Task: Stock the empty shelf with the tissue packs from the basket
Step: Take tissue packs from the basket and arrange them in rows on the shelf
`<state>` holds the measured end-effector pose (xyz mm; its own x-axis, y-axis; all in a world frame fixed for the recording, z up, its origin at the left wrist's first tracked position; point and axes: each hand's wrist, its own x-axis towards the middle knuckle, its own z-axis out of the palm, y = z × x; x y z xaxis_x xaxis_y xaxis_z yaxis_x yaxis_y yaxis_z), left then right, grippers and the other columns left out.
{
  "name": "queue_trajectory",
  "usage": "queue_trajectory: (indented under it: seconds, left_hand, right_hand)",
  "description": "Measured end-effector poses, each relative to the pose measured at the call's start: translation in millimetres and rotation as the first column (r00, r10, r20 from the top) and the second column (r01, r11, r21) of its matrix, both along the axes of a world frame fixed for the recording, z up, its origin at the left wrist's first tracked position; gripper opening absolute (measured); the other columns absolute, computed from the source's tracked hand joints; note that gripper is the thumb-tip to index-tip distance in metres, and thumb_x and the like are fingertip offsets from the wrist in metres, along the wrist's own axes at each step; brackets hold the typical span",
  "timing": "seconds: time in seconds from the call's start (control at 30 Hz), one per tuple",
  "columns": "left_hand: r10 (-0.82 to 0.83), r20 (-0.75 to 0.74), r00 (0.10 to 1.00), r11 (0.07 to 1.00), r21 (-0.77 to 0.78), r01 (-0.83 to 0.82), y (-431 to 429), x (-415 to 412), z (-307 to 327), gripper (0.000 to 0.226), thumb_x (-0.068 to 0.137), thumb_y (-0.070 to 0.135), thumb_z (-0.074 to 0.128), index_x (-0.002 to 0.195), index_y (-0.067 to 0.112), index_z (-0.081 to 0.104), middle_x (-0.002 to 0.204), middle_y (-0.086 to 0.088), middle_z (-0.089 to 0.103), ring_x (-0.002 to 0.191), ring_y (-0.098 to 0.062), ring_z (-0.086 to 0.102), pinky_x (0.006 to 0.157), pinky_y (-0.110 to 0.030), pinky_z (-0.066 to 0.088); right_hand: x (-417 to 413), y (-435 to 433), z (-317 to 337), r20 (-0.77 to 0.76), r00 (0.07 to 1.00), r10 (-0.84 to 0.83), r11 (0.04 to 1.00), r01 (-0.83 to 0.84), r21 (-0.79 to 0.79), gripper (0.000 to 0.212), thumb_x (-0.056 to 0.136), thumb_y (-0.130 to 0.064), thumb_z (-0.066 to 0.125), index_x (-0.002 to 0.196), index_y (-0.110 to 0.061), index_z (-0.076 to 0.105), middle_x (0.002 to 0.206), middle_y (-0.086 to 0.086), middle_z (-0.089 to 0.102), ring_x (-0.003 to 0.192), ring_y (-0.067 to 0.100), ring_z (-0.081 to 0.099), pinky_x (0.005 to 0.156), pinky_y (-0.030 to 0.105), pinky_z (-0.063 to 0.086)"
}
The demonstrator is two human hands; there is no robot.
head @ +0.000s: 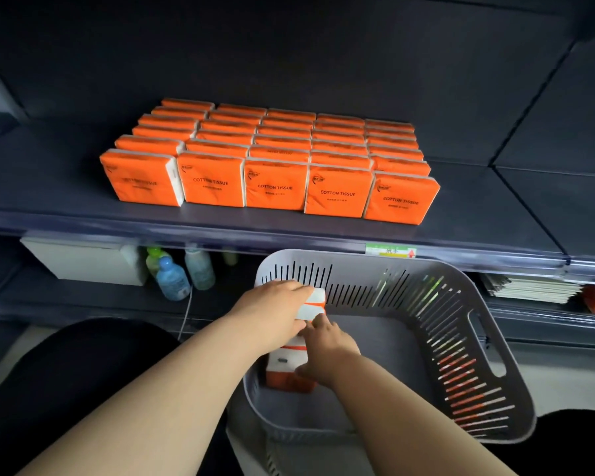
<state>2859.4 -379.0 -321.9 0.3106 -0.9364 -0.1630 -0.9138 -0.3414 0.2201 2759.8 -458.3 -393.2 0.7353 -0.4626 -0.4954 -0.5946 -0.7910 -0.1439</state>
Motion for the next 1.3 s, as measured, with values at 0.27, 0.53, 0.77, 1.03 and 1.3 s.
queue_trajectory:
  seconds: [0.27,0.53,0.77,1.03,1.3]
  left_hand:
    - [0.053,0.018,0.998,0.998,0.024,-0.054,1.6,5.6,0.9,0.06,0.093,0.035,0.05,0.146,0.026,0.024,0.145,0.008,0.036,0.131,-0.017,0.036,0.1,-0.035,0.039]
    - [0.079,0.028,0.997,0.994,0.076,-0.081,5.5,9.1,-1.8,0.058,0.093,0.032,0.049,0.145,0.025,0.025,0.144,0.005,0.039,0.13,-0.019,0.038,0.1,-0.037,0.041]
    - [0.122,0.051,0.991,0.987,0.102,-0.127,4.3,17.1,1.1,0.04,0.092,0.023,0.05,0.132,0.018,0.045,0.133,0.001,0.048,0.122,-0.021,0.045,0.095,-0.036,0.044]
    - [0.083,0.085,0.993,0.979,0.181,-0.097,-0.4,6.9,-3.3,0.04,0.093,0.022,0.049,0.133,0.016,0.045,0.135,0.0,0.046,0.121,-0.024,0.046,0.094,-0.039,0.046]
    - [0.004,0.232,0.973,0.891,0.44,-0.109,-19.8,-7.8,-21.3,0.037,0.089,0.013,0.052,0.126,0.015,0.053,0.13,-0.007,0.052,0.117,-0.029,0.051,0.09,-0.038,0.045]
  right_hand:
    - [6.8,3.9,0.6,0.003,0.999,0.052,0.995,-0.052,-0.086,0.069,0.079,-0.032,0.069,0.134,-0.013,0.032,0.13,0.008,0.035,0.123,0.026,0.038,0.097,0.04,0.043]
    - [4.7,6.8,-0.5,-0.009,1.0,0.02,0.998,-0.02,-0.062,0.054,0.083,-0.015,0.064,0.126,-0.011,0.032,0.123,0.012,0.045,0.114,0.032,0.049,0.087,0.041,0.046]
    - [-12.4,-11.6,1.5,-0.057,0.994,0.092,0.991,-0.097,-0.095,0.055,0.083,-0.013,0.061,0.131,-0.013,0.034,0.127,0.012,0.045,0.115,0.033,0.053,0.09,0.043,0.047]
    - [-40.3,-39.1,3.1,-0.203,0.978,-0.058,0.985,0.023,-0.171,0.047,0.088,-0.014,0.053,0.132,-0.015,0.036,0.135,0.01,0.05,0.125,0.03,0.047,0.097,0.041,0.041]
    - [-34.8,-37.1,-6.7,-0.218,0.968,0.127,0.957,-0.177,-0.228,0.049,0.086,-0.021,0.06,0.132,-0.019,0.043,0.136,0.007,0.047,0.127,0.028,0.042,0.102,0.039,0.036]
